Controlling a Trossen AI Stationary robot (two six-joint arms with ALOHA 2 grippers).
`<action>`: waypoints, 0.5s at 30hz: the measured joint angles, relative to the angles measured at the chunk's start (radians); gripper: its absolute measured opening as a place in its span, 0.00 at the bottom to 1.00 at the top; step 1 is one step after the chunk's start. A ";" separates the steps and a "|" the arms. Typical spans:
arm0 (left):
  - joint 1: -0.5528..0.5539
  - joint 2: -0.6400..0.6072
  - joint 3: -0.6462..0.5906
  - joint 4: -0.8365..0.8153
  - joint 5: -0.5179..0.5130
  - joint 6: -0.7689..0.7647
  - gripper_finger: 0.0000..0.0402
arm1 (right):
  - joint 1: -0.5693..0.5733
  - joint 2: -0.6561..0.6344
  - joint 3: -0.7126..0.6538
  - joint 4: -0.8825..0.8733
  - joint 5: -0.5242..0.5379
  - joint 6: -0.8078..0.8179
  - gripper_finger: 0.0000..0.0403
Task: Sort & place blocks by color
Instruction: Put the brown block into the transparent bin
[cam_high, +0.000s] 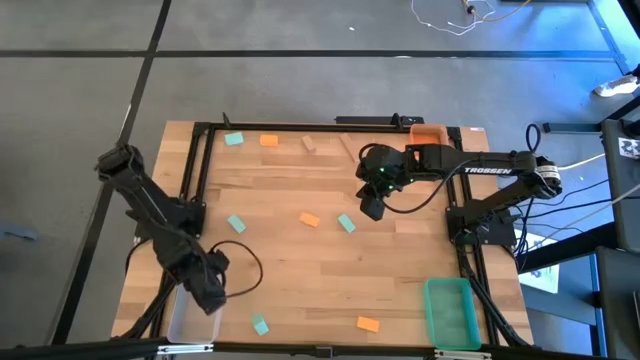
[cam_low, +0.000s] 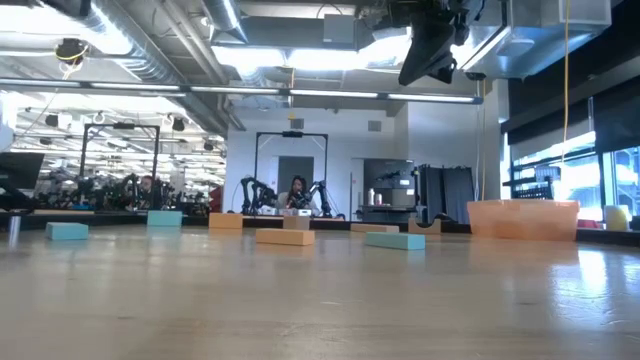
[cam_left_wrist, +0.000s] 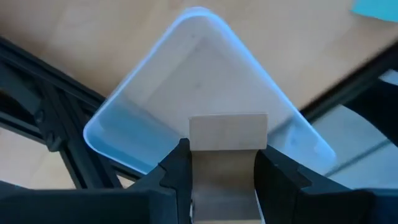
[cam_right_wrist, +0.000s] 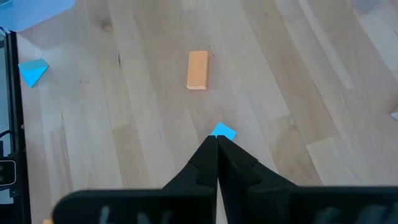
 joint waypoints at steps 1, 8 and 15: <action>-0.006 0.010 -0.003 0.001 -0.003 -0.006 0.30 | 0.000 0.000 0.000 0.000 0.000 0.000 0.01; -0.011 0.059 -0.004 0.001 -0.010 -0.006 0.35 | 0.000 0.000 0.000 0.000 0.000 0.000 0.01; -0.016 0.075 -0.004 -0.001 -0.020 -0.005 0.42 | 0.000 0.000 0.000 0.002 0.000 0.000 0.01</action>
